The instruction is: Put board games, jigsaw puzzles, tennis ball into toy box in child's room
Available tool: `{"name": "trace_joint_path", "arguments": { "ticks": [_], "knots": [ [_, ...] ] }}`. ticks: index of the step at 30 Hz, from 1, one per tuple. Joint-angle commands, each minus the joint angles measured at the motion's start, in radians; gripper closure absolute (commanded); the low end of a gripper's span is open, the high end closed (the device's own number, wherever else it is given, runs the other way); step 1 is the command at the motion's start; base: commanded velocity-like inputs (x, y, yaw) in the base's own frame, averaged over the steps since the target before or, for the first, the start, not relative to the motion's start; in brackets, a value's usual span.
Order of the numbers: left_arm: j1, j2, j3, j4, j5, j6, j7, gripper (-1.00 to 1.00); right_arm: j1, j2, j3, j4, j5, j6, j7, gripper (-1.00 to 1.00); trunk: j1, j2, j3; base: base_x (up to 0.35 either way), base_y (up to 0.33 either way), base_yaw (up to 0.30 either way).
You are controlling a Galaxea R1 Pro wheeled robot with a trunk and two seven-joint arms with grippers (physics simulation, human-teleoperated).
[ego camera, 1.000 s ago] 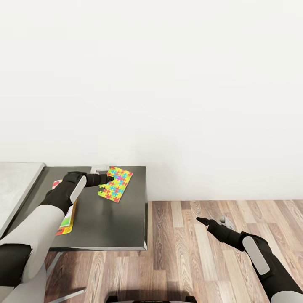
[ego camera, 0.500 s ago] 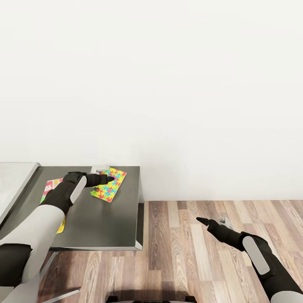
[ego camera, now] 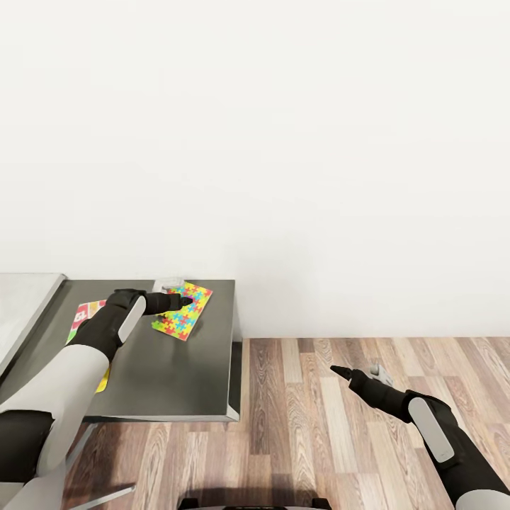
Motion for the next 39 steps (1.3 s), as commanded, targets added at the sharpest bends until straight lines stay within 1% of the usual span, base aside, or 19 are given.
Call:
{"name": "trace_joint_path", "arguments": {
  "ticks": [1,17,22,26,29,36,39],
  "knots": [
    [-0.001,0.001,-0.004,-0.001,0.004,0.004,0.001,-1.00,-0.001,0.000,-0.002,0.000,0.001,0.006,0.003,-1.00,0.001,-0.002,-0.001,0.000,0.000,0.000],
    [-0.001,0.010,0.003,-0.001,0.002,0.006,0.003,-1.00,-0.001,0.002,-0.003,0.000,0.004,0.007,0.002,-1.00,0.001,-0.002,-0.001,0.000,0.000,0.000],
    [-0.001,0.018,0.004,-0.003,0.002,0.007,0.003,-1.00,-0.001,0.001,-0.002,0.000,0.004,0.007,0.002,-1.00,0.001,-0.002,-0.001,0.000,0.000,0.000],
    [-0.001,0.034,0.005,-0.006,0.003,0.007,0.004,-1.00,-0.001,0.001,-0.002,0.000,0.002,0.007,0.003,-1.00,0.001,-0.002,-0.001,0.000,0.000,0.000],
    [-0.001,0.039,0.005,-0.007,0.003,0.007,0.005,-1.00,-0.001,0.000,-0.002,0.000,0.002,0.006,0.003,-1.00,0.001,-0.002,-0.001,0.000,0.000,0.000],
    [-0.001,0.043,0.005,-0.007,0.003,0.006,0.006,-1.00,-0.001,0.000,-0.002,0.000,0.002,0.007,0.003,-1.00,0.001,-0.002,-0.001,0.000,0.000,0.000],
    [-0.001,0.044,0.005,-0.007,0.002,-0.008,0.008,-1.00,-0.001,0.000,-0.002,0.000,0.001,0.007,0.003,-1.00,0.001,-0.002,-0.001,0.000,0.000,0.000]
  ]
}}
